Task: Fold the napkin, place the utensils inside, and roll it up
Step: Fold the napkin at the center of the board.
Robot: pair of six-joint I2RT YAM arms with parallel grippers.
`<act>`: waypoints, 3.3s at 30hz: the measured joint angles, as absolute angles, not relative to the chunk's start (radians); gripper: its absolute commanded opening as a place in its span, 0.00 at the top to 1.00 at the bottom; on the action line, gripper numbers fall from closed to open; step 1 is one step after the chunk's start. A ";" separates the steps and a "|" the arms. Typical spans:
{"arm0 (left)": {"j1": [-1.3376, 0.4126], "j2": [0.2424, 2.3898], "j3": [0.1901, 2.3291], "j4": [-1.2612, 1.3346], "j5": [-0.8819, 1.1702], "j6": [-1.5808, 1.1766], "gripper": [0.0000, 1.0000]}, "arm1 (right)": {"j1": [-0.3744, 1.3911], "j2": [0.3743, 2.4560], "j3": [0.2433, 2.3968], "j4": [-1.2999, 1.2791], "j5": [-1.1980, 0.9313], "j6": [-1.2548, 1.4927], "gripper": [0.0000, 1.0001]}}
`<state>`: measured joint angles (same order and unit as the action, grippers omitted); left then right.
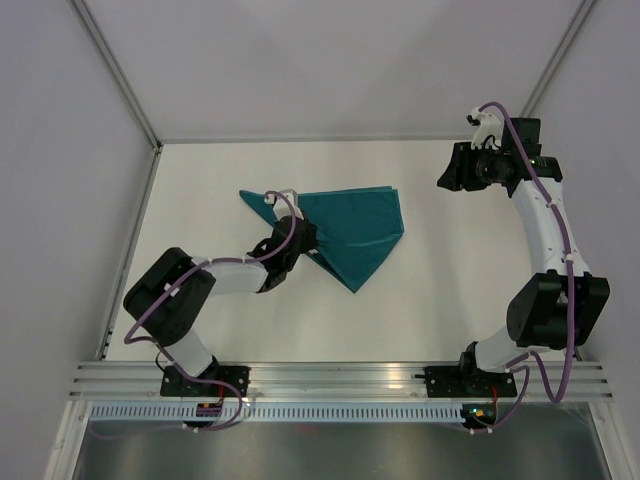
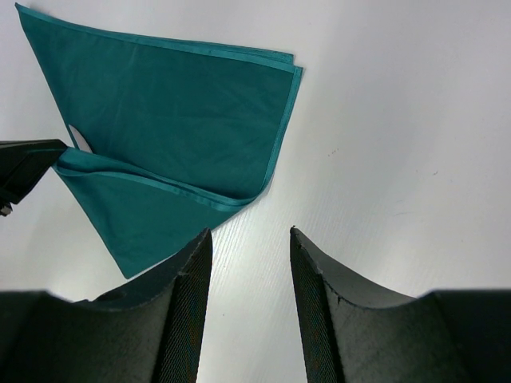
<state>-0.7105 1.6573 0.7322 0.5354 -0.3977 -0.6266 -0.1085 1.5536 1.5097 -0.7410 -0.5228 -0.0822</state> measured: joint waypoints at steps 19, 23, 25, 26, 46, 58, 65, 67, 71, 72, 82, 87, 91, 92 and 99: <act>-0.589 1.678 0.722 0.508 -0.328 -0.687 0.98 | -0.075 1.572 1.510 -0.741 -0.519 -0.083 0.50; -0.569 1.705 0.719 0.508 -0.311 -0.696 0.96 | -0.069 1.573 1.510 -0.741 -0.518 -0.083 0.50; -0.560 1.715 0.719 0.508 -0.304 -0.699 0.89 | -0.068 1.573 1.510 -0.741 -0.518 -0.083 0.50; -0.554 1.720 0.719 0.508 -0.296 -0.703 0.85 | -0.067 1.574 1.510 -0.741 -0.518 -0.084 0.50; -0.308 1.585 0.748 0.419 -0.277 -0.749 0.42 | -0.049 1.590 1.510 -0.741 -0.515 -0.093 0.50; -0.111 1.802 1.007 0.258 -0.250 -0.812 0.47 | -0.035 1.604 1.510 -0.741 -0.515 -0.093 0.50; -0.105 1.905 1.061 0.199 -0.232 -0.831 0.45 | -0.030 1.612 1.510 -0.741 -0.514 -0.093 0.50; -0.100 1.926 1.080 0.187 -0.227 -0.838 0.45 | -0.028 1.616 1.510 -0.741 -0.514 -0.093 0.50; -0.084 1.967 1.116 0.173 -0.224 -0.847 0.49 | -0.028 1.621 1.510 -0.741 -0.514 -0.093 0.50; -0.082 1.977 1.124 0.174 -0.224 -0.849 0.49 | -0.027 1.621 1.510 -0.741 -0.514 -0.093 0.50; -0.073 2.032 1.190 0.171 -0.205 -0.853 0.63 | -0.023 1.621 1.510 -0.741 -0.514 -0.093 0.50; -0.073 2.053 1.212 0.173 -0.192 -0.858 0.75 | -0.023 1.621 1.510 -0.741 -0.514 -0.093 0.50; -0.073 2.060 1.214 0.176 -0.170 -0.859 0.91 | -0.023 1.621 1.510 -0.741 -0.514 -0.093 0.50; -0.073 2.060 1.213 0.182 -0.164 -0.859 0.94 | -0.023 1.621 1.510 -0.741 -0.514 -0.093 0.50; -0.072 2.041 1.155 0.323 -0.059 -0.837 0.98 | -0.023 1.623 1.510 -0.741 -0.514 -0.093 0.51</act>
